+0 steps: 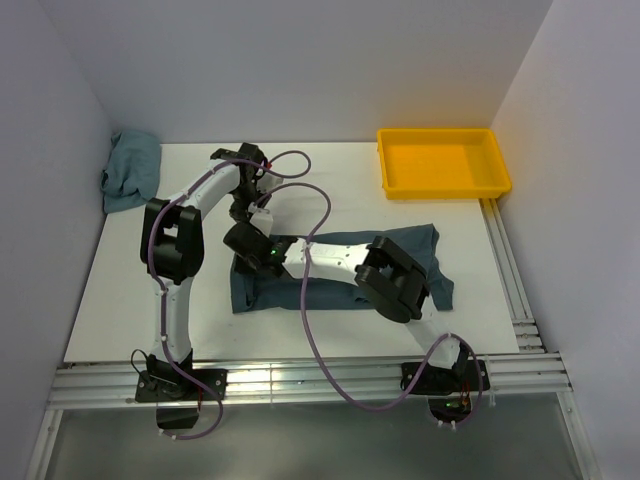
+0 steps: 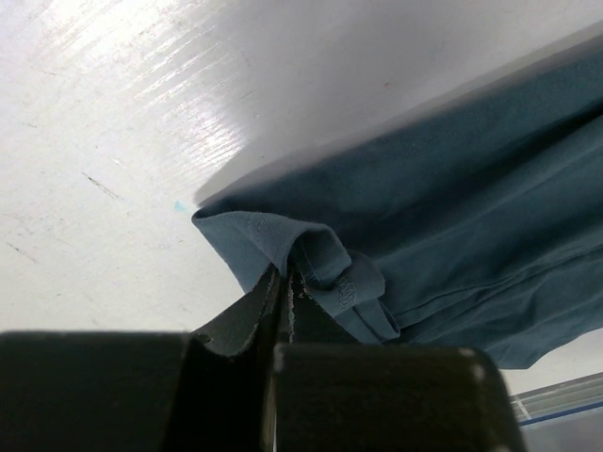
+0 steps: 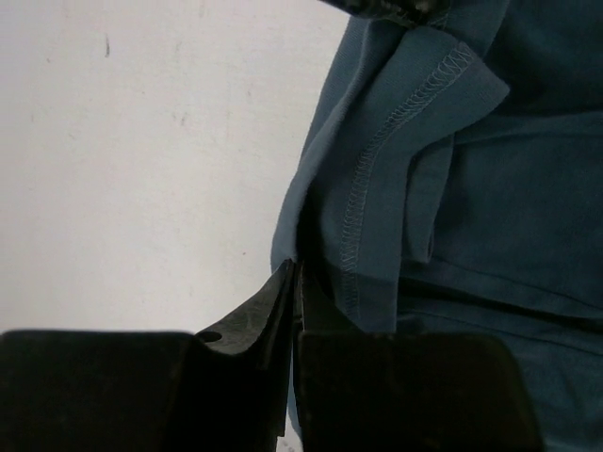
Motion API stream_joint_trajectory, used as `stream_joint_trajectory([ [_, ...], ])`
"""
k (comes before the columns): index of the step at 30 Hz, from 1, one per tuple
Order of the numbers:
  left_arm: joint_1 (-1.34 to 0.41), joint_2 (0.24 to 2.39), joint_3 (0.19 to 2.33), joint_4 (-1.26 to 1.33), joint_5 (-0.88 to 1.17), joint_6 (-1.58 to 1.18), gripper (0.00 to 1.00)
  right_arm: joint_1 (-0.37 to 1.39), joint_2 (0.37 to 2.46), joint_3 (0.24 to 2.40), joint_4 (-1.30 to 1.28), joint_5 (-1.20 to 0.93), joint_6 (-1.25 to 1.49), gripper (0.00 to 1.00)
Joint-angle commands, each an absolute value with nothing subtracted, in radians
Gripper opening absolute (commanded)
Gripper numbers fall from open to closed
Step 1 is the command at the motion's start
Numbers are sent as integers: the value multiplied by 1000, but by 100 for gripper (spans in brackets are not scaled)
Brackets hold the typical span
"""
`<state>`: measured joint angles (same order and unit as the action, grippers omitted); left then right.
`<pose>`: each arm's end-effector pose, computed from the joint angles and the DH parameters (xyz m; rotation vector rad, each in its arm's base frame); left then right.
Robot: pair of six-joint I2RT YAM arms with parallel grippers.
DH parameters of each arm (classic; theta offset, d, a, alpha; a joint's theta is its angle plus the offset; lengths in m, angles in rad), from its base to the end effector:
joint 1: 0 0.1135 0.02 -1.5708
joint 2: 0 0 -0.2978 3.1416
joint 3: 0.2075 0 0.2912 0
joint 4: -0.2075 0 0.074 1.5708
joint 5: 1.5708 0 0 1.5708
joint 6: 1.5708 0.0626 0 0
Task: Roll the t-shirts
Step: Roll the tshirt
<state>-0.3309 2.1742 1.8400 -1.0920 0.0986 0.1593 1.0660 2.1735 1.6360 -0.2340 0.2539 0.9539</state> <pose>0.4685 -0.1675 0.1870 0.7388 2.9092 -0.1662 0.2850 0.4832 0.1706 -0.0053 2.4242 0.7015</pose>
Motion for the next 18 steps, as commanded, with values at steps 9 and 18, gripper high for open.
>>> stream_joint_trajectory([
  [9, -334, 2132, 1855, -1075, 94, 155, 11, 1062, 2072, 1621, -259, 322, 963, 3],
  [18, -334, 2121, 1842, -1066, 100, 161, 14, 1063, 2036, 1545, -281, 371, 997, 1],
])
